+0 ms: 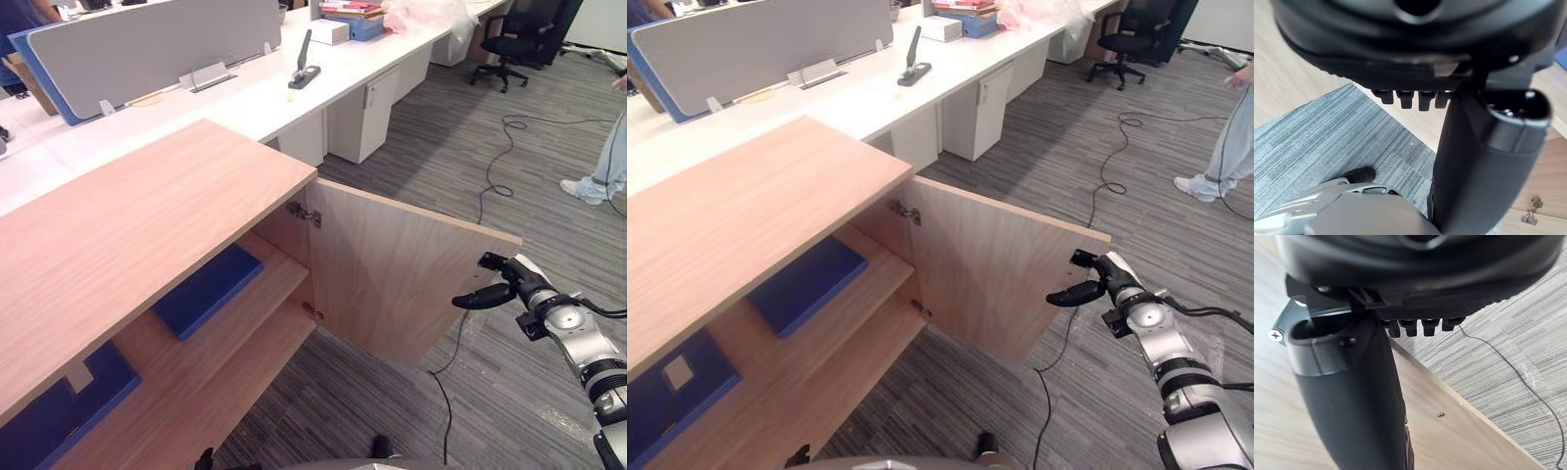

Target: Walk over to the cabinet, pick up the folder, carry it to the office cabinet, place the folder inside the office cabinet, then close the office cabinet door

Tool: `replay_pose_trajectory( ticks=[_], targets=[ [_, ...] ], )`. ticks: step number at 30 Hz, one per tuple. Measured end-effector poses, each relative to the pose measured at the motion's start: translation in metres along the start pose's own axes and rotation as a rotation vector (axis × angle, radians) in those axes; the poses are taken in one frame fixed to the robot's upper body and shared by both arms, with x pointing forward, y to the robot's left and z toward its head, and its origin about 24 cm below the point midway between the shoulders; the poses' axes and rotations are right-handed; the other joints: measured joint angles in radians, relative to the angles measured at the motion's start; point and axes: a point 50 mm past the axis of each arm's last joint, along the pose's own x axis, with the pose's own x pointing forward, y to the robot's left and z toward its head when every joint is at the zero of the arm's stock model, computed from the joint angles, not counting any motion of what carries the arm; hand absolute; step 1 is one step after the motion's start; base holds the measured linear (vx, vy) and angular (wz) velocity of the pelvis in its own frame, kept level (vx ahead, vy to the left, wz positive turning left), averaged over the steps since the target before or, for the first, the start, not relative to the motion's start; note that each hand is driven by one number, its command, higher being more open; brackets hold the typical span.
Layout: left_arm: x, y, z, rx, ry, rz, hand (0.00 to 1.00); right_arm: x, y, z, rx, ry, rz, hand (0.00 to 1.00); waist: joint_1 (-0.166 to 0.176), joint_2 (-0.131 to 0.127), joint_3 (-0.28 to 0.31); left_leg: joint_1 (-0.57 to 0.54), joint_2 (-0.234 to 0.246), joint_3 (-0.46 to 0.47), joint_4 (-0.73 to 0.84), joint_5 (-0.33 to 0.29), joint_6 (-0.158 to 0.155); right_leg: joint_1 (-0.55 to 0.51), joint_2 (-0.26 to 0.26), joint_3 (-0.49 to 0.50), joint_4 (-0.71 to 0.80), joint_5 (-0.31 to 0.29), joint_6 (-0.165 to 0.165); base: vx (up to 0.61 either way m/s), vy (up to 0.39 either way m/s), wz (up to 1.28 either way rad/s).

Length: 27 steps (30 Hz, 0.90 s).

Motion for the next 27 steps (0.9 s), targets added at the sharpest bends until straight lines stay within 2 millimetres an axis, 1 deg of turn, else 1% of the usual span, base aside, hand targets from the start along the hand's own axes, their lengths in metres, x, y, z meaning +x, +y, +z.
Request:
replay_pose_trajectory(
  ticks=[4, 6, 7, 9, 10, 12, 13, 14, 15, 16, 17, 18, 19, 20, 22, 23, 27],
  targets=[
    [0.000, 0.000, 0.000, 0.005, 0.001, 0.000, 1.00, -0.014, 0.012, 0.010, -0.070, -0.084, 0.046, 1.00, -0.007, -0.001, 0.003, 0.003, 0.014, -0.001, 0.000, -0.004, -0.005, -0.003, 0.019, 0.020, -0.017, 0.008, -0.007, -0.01, -0.011, -0.21],
    [0.001, 0.001, -0.002, 0.026, 0.015, -0.001, 1.00, -0.025, 0.027, 0.022, -0.158, -0.158, 0.125, 1.00, -0.032, -0.001, 0.003, 0.003, 0.028, 0.002, 0.000, -0.007, -0.010, -0.003, 0.037, 0.030, -0.035, 0.016, -0.013, -0.02, -0.043, -0.24],
    [0.002, 0.001, -0.001, 0.031, 0.015, -0.001, 1.00, -0.028, 0.033, 0.025, -0.179, -0.177, 0.152, 1.00, -0.034, 0.000, 0.003, 0.004, 0.032, 0.002, 0.002, -0.007, -0.010, -0.004, 0.042, 0.035, -0.036, 0.020, -0.017, -0.03, -0.060, -0.35],
    [0.004, 0.000, 0.002, 0.062, 0.021, -0.006, 1.00, -0.043, 0.048, 0.038, -0.332, -0.252, 0.279, 1.00, -0.038, 0.000, 0.003, 0.006, 0.048, 0.002, 0.015, -0.007, -0.010, -0.009, 0.063, 0.059, -0.040, 0.024, -0.023, -0.05, -0.076, -0.38],
    [0.004, 0.000, 0.002, 0.070, 0.019, -0.005, 1.00, -0.047, 0.053, 0.042, -0.376, -0.272, 0.315, 1.00, -0.039, -0.001, 0.002, 0.005, 0.053, 0.003, 0.020, -0.007, -0.010, -0.009, 0.067, 0.062, -0.041, 0.024, -0.025, -0.07, -0.089, -0.22],
    [0.005, 0.000, 0.005, 0.092, 0.013, -0.004, 1.00, -0.063, 0.074, 0.052, -0.514, -0.354, 0.476, 1.00, -0.039, -0.002, -0.005, -0.009, 0.070, 0.005, 0.040, -0.007, -0.010, -0.010, 0.082, 0.059, -0.048, 0.026, -0.029, -0.10, -0.089, -0.01],
    [0.005, 0.000, 0.006, 0.093, 0.014, -0.002, 1.00, -0.067, 0.081, 0.055, -0.564, -0.389, 0.519, 1.00, -0.038, -0.002, -0.008, -0.015, 0.074, 0.005, 0.045, -0.007, -0.010, -0.011, 0.086, 0.058, -0.054, 0.026, -0.029, -0.11, -0.074, 0.10],
    [0.006, 0.000, 0.007, 0.094, 0.014, 0.000, 1.00, -0.075, 0.096, 0.062, -0.656, -0.469, 0.606, 1.00, -0.028, -0.002, -0.010, -0.027, 0.080, 0.004, 0.053, -0.008, -0.009, -0.016, 0.091, 0.057, -0.056, 0.028, -0.030, -0.12, -0.055, 0.13],
    [0.007, -0.001, 0.010, 0.094, 0.012, 0.004, 1.00, -0.080, 0.109, 0.066, -0.722, -0.522, 0.664, 1.00, -0.014, -0.002, -0.010, -0.033, 0.084, -0.002, 0.055, -0.012, -0.001, -0.017, 0.094, 0.055, -0.056, 0.029, -0.030, -0.12, -0.044, 0.14],
    [0.007, -0.002, 0.011, 0.094, 0.011, 0.005, 1.00, -0.082, 0.113, 0.068, -0.738, -0.546, 0.692, 1.00, -0.006, -0.003, -0.011, -0.034, 0.084, -0.005, 0.056, -0.016, 0.003, -0.017, 0.095, 0.055, -0.057, 0.030, -0.031, -0.12, -0.017, 0.14],
    [0.007, -0.003, 0.013, 0.092, 0.005, 0.006, 1.00, -0.087, 0.123, 0.071, -0.787, -0.604, 0.752, 1.00, 0.008, -0.004, -0.014, -0.042, 0.085, -0.012, 0.059, -0.020, 0.008, -0.017, 0.094, 0.055, -0.057, 0.033, -0.030, -0.09, 0.002, 0.14],
    [0.007, -0.003, 0.014, 0.093, 0.004, 0.006, 1.00, -0.090, 0.127, 0.073, -0.805, -0.631, 0.785, 1.00, 0.013, -0.003, -0.017, -0.050, 0.084, -0.021, 0.064, -0.021, 0.008, -0.017, 0.093, 0.055, -0.057, 0.035, -0.029, -0.10, 0.013, 0.27],
    [0.008, -0.004, 0.015, 0.093, 0.003, 0.006, 1.00, -0.098, 0.136, 0.076, -0.844, -0.689, 0.850, 1.00, 0.021, -0.006, -0.024, -0.059, 0.080, -0.034, 0.064, -0.021, 0.008, -0.019, 0.089, 0.050, -0.057, 0.040, -0.034, -0.08, 0.023, 0.29],
    [0.008, -0.004, 0.015, 0.091, 0.003, 0.010, 1.00, -0.107, 0.144, 0.077, -0.845, -0.731, 0.909, 1.00, 0.038, -0.008, -0.034, -0.066, 0.074, -0.047, 0.058, -0.020, 0.009, -0.026, 0.085, 0.048, -0.057, 0.046, -0.041, -0.06, 0.027, 0.23],
    [0.008, -0.003, 0.016, 0.089, 0.001, 0.014, 1.00, -0.113, 0.151, 0.077, -0.848, -0.767, 0.972, 1.00, 0.052, -0.012, -0.038, -0.068, 0.066, -0.056, 0.046, -0.015, 0.013, -0.032, 0.080, 0.048, -0.056, 0.051, -0.038, -0.02, 0.016, 0.03],
    [0.008, -0.002, 0.016, 0.091, 0.000, 0.015, 1.00, -0.115, 0.153, 0.075, -0.855, -0.763, 1.000, 1.00, 0.054, -0.016, -0.041, -0.065, 0.064, -0.057, 0.037, -0.007, 0.009, -0.032, 0.078, 0.048, -0.056, 0.053, -0.041, 0.01, 0.030, 0.03],
    [0.009, 0.002, 0.016, 0.099, 0.009, 0.020, 1.00, -0.113, 0.152, 0.069, -0.876, -0.719, 1.028, 1.00, 0.055, -0.031, -0.050, -0.065, 0.055, -0.058, 0.032, 0.001, -0.003, -0.033, 0.071, 0.048, -0.056, 0.056, -0.045, 0.03, 0.058, 0.02]
  ],
)
